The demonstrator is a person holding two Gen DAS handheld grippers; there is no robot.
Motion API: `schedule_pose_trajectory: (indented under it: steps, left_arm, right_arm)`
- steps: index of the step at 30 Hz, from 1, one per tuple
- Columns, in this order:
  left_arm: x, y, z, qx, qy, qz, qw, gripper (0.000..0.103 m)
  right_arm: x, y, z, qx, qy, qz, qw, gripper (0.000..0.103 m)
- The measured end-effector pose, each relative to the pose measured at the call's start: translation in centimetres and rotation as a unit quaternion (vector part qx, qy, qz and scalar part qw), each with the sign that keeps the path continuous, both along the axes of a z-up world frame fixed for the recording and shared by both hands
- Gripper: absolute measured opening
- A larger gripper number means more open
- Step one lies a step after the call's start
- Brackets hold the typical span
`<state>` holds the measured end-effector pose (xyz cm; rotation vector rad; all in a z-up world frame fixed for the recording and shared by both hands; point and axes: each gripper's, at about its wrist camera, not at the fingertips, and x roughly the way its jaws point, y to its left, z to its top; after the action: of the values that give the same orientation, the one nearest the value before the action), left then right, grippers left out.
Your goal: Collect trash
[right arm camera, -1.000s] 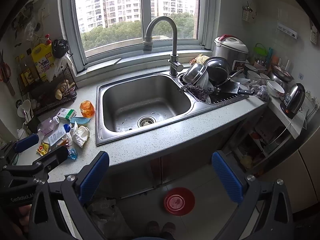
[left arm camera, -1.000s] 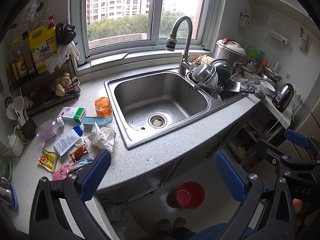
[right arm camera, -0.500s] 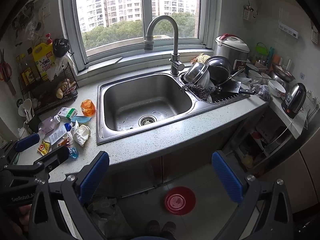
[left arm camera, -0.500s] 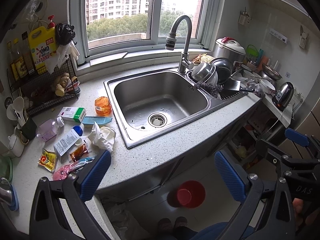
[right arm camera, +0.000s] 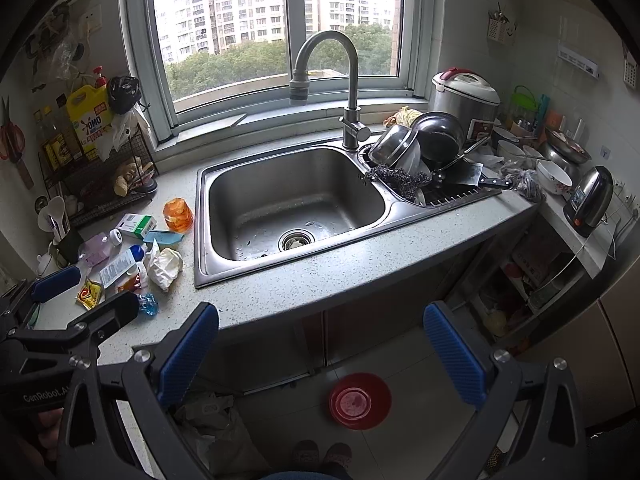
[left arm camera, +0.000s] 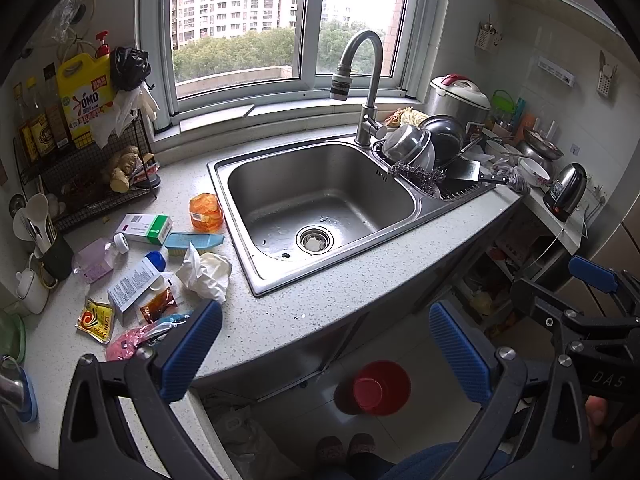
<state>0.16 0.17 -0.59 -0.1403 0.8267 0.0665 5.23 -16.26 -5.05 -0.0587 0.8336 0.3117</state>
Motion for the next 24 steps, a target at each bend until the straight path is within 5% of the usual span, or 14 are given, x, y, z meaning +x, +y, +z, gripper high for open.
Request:
schedule_pose_trajectory:
  steps: [24]
  left_arm:
    - [0.03, -0.14, 0.18, 0.005, 0.004, -0.002, 1.0, 0.103]
  right_arm:
    - [0.06, -0.14, 0.05, -0.004, 0.004, 0.007, 1.0, 0.103]
